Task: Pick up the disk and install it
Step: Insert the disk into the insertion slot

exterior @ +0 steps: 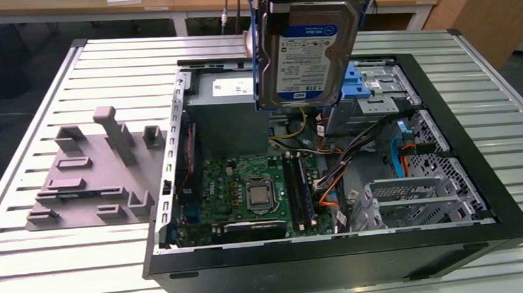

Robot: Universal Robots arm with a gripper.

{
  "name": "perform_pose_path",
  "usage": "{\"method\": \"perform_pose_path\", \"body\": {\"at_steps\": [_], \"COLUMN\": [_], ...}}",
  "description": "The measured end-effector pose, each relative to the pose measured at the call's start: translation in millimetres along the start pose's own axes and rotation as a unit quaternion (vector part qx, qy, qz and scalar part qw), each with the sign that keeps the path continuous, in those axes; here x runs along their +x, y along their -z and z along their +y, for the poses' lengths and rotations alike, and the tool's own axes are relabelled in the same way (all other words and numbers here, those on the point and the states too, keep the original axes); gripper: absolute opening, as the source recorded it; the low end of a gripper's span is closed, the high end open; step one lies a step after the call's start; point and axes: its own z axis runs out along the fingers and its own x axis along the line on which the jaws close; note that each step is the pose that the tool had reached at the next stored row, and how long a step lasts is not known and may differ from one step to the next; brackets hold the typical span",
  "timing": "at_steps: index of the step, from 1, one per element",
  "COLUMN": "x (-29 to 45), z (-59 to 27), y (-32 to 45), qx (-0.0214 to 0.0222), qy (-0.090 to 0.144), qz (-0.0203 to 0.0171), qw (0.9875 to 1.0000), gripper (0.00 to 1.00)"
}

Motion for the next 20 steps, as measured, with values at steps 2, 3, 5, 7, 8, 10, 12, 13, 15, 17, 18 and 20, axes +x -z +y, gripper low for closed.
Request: {"method": "perform_pose_path", "body": {"at_steps": [2,3,5,7,8,10,12,13,15,17,18,20], "x": [1.2,1.8,2.4,2.7,3.1,3.4,4.0,4.3,5.2,6.1,6.7,7.7], "z": [0.0,0.0,0.0,-0.1,-0.1,-0.1,-0.1,-0.1,-0.1,-0.2,-0.2,-0.2], "y": [0.0,0.0,-0.1,0.0,0.0,0.0,0.0,0.0,0.0,0.0,0.0,0.0], "qx": [0.0,0.0,0.0,0.0,0.0,0.0,0.0,0.0,0.0,0.0,0.0,0.0], "qy": [0.0,0.0,0.0,0.0,0.0,0.0,0.0,0.0,0.0,0.0,0.0,0.0], "qz": [0.0,-0.0001,-0.0001,0.0,0.0,-0.0001,0.0,0.0,0.0,0.0,0.0,0.0], "qw": [1.0,1.0,1.0,1.0,1.0,1.0,1.0,1.0,1.0,1.0,1.0,1.0], "gripper": [0.36,0.36,0.36,0.36,0.36,0.36,0.36,0.36,0.36,0.36,0.36,0.36]}}
